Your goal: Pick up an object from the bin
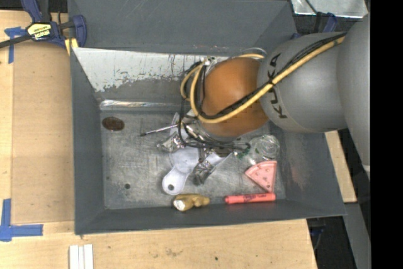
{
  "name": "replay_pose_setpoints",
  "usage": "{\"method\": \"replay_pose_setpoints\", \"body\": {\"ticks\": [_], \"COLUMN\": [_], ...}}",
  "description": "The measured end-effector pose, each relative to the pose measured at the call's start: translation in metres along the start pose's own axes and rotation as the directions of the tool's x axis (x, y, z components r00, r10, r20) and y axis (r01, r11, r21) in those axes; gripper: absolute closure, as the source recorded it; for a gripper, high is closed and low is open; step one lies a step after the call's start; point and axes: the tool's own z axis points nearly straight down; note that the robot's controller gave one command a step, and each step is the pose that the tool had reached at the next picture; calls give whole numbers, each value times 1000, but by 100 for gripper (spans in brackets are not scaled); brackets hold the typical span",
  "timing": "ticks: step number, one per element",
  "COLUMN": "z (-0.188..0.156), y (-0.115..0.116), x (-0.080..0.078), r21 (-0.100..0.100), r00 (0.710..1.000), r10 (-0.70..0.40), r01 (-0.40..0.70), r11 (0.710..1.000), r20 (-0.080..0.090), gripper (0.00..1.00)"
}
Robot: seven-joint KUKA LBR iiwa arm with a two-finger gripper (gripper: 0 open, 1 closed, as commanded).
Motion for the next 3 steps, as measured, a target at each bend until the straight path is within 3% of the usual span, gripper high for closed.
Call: {"method": "replay_pose_setpoints", "body": {"ticks": [1,2,3], "z": [-5,-21,-39], "y": [0,3,2], "x": [1,4,2], "r21": [-2,-14,-15], "r00": [1000,1000,1000], "r10": [-6,-5,-5], "r01": [6,5,4], "r11": [1000,1000,1000], "r20": [-2,-18,-21], "gripper": [100,100,100]}}
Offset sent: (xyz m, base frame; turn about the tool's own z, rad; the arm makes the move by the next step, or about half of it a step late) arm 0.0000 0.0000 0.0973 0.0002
